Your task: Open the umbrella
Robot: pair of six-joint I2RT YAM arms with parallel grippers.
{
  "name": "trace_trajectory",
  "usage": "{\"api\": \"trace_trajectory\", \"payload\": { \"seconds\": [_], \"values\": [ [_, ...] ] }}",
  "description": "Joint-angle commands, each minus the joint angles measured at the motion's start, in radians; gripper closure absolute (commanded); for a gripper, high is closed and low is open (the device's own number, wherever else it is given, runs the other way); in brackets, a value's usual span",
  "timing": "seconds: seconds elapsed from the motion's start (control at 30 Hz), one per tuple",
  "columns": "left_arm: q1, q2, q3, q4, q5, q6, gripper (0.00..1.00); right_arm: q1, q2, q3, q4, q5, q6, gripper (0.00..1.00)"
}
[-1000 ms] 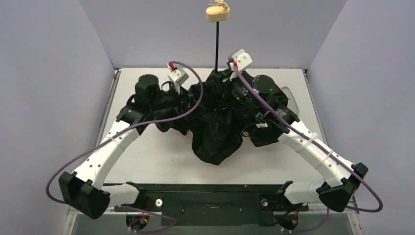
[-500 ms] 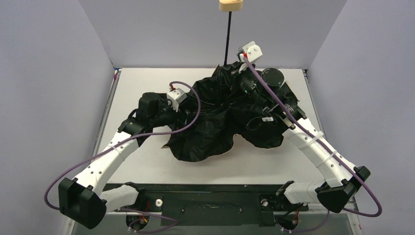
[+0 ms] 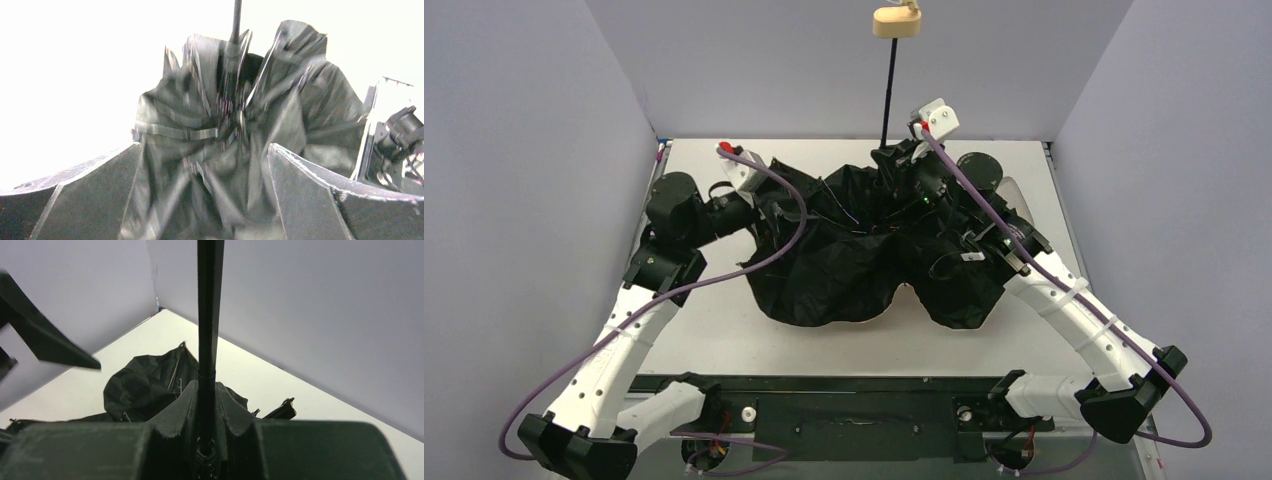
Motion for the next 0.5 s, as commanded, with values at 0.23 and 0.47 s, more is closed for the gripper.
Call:
{"api": "trace_trajectory", "payload": {
  "seconds": [0.23, 0.47],
  "values": [
    [-0.17, 0.088, 0.147, 0.198, 0.01, 0.2, 0.4, 0.064, 0.0, 0.024, 0.137, 0.11, 0.03, 1.0],
    [-0.316, 0.161, 0.128, 0.137, -0.042, 0.409, 0.74, 0.084, 0.043, 0.062, 0.147, 0.143, 0.063, 1.0]
  ]
}}
